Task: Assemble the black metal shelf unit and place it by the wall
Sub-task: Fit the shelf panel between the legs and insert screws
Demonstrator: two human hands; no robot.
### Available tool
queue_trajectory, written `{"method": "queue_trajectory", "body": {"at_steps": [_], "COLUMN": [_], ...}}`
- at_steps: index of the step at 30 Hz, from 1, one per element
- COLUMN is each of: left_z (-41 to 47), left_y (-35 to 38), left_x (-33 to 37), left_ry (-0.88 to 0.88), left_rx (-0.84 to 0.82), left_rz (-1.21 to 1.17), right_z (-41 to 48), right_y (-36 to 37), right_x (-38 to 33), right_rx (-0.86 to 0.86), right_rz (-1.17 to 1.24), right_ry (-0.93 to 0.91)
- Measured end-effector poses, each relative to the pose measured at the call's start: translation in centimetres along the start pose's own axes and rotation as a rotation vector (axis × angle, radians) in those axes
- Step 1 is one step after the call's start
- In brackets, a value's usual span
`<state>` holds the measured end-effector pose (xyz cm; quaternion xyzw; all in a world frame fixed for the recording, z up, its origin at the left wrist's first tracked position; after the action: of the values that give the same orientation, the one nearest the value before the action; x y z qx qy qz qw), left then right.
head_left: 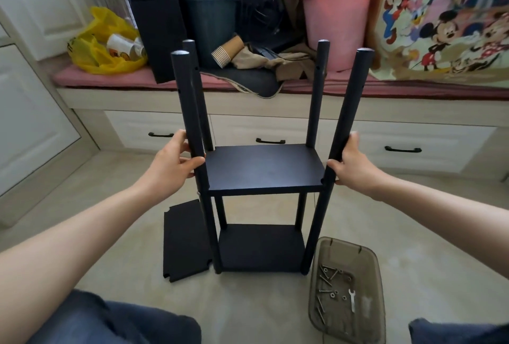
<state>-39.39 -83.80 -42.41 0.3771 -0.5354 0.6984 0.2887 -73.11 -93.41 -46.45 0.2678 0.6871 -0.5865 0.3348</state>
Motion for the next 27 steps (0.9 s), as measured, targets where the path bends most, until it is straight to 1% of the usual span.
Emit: {"method": "queue_trajectory", "body": {"at_steps": [5,9,11,14,18,22,24,25,26,27], "left_z": [0.4,0.6,0.6,0.3,0.1,0.1,0.2,0.1,-0.3,-1.3], "left_y": [0.6,1.0,0.8,0.7,0.1,-0.4,-0.6,-0.4,0.3,1.7], "left_x": [-0.1,-0.3,-0.7,-1.1,-1.7,-1.9,-2.4,-3.0,-3.7,-4.6], "left_ry": [0.01,0.008,-0.007,-0.033,-0.047,-0.047,-0.115,-0.192,-0.307,-0.441], "left_rx": [0.008,-0.009,-0.007,-0.004,0.034,0.105,0.141,0.109,0.014,-0.138], "left_rz": [0.014,0.104,0.148,0.142,0.161,0.242,0.322,0.391,0.451,0.488], "right_z": [-1.3,-2.4,-2.9,-3.4,-3.8,-4.2,-4.4,-4.4,-4.4,-4.4], "right_y": [-0.4,-0.8,-0.5,0.2,0.9,1.4,1.3,1.2,1.1,1.0], "right_x": [0.9,1.3,1.3,1.3,0.7,0.4,0.1,0.0,-0.2,-0.3], "right_rx": [0.018,0.033,0.021,-0.008,-0.046,-0.091,-0.109,-0.117,-0.127,-0.137], "right_rz": [-0.04,-0.041,-0.042,-0.051,-0.031,-0.04,-0.044,-0.043,-0.046,-0.055], "right_ry": [-0.038,-0.066,-0.084,-0.106,-0.13,-0.135,-0.13,-0.124,-0.116,-0.11]}}
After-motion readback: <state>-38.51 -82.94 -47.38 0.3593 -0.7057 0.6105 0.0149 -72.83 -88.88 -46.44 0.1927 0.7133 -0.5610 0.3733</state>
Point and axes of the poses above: each hand's wrist, its own z-axis towards the middle knuckle, its own y-axis out of the palm, x = y × z, the point moved 8 cm from there along z, towards the middle knuckle, and after that the axes turned 1 degree about y, right-handed, at the moved point
